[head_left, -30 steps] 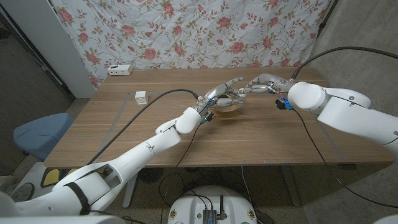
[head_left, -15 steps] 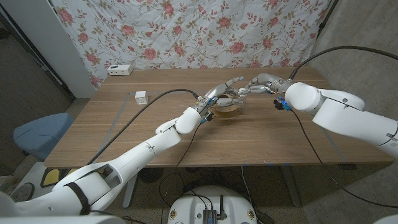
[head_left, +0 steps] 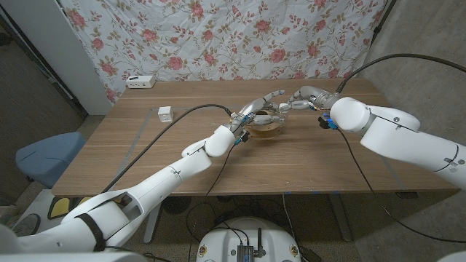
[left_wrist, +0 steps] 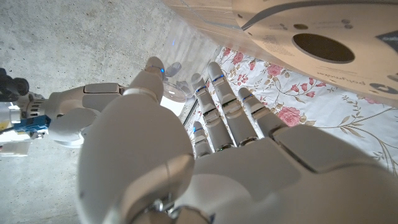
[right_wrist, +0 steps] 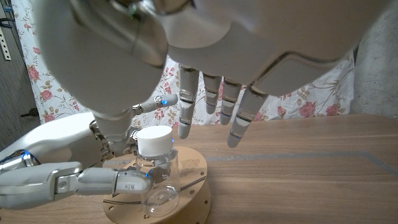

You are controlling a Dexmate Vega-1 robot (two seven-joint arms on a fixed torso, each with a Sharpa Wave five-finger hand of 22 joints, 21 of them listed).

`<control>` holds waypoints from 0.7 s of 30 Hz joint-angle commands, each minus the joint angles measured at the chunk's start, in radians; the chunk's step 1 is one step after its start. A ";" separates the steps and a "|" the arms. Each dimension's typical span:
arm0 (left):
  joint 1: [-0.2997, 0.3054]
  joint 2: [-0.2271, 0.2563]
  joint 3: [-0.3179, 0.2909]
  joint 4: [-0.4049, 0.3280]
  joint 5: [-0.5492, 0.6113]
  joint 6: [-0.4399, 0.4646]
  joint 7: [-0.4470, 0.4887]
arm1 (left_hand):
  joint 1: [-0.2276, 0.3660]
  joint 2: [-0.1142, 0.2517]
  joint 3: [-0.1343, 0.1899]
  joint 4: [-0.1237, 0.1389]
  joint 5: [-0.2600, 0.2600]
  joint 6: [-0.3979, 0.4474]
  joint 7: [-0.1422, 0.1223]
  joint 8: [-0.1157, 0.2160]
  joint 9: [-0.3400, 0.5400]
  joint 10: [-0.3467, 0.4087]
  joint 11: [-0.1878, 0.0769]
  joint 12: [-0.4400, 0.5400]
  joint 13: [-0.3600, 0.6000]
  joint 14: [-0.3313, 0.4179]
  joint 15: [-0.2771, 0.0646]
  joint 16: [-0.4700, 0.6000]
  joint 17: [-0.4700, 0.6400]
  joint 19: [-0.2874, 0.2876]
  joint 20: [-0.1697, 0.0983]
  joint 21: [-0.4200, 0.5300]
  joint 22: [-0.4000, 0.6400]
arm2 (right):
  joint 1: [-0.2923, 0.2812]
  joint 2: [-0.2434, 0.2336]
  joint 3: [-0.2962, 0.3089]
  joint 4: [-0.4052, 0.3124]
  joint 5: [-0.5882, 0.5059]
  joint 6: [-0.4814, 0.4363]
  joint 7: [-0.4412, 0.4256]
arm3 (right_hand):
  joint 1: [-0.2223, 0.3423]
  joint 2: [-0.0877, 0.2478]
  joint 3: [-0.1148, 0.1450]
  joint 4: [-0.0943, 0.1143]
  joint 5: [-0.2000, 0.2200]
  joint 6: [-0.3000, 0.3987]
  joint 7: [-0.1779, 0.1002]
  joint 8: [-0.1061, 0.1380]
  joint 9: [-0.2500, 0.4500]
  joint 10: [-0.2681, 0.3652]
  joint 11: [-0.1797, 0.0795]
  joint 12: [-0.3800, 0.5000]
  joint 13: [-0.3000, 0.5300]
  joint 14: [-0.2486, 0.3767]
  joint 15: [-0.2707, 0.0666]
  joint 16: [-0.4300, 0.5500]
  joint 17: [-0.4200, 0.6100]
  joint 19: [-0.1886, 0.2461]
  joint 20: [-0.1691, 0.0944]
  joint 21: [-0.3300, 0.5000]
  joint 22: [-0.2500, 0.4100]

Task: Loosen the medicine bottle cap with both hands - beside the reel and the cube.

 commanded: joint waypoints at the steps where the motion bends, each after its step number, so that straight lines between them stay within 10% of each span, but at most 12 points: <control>1: 0.002 -0.001 -0.002 0.000 -0.004 0.003 -0.001 | 0.002 0.006 0.007 0.002 0.010 0.008 -0.003 0.004 0.002 0.044 -0.031 0.003 0.003 0.011 -0.085 0.004 0.003 0.004 -0.073 0.000 0.002 | 0.008 0.021 -0.017 0.013 -0.025 -0.011 -0.003 | 0.014 0.005 0.004 -0.009 0.007 0.020 -0.003 0.012 0.007 0.013 0.002 0.003 0.004 0.011 -0.009 -0.001 0.004 0.002 -0.009 -0.001 0.003; 21: -0.010 -0.009 0.002 0.020 -0.011 -0.001 -0.009 | 0.000 0.008 0.009 0.003 0.010 0.018 -0.003 0.005 0.002 0.045 -0.034 0.003 0.003 0.013 -0.083 0.004 0.003 0.004 -0.071 0.000 0.002 | 0.017 0.032 -0.027 0.027 -0.042 -0.007 0.000 | 0.048 0.020 0.032 -0.020 0.005 0.101 -0.030 0.062 0.027 0.043 -0.003 0.004 0.004 0.022 -0.021 0.000 0.008 0.009 -0.020 -0.003 0.003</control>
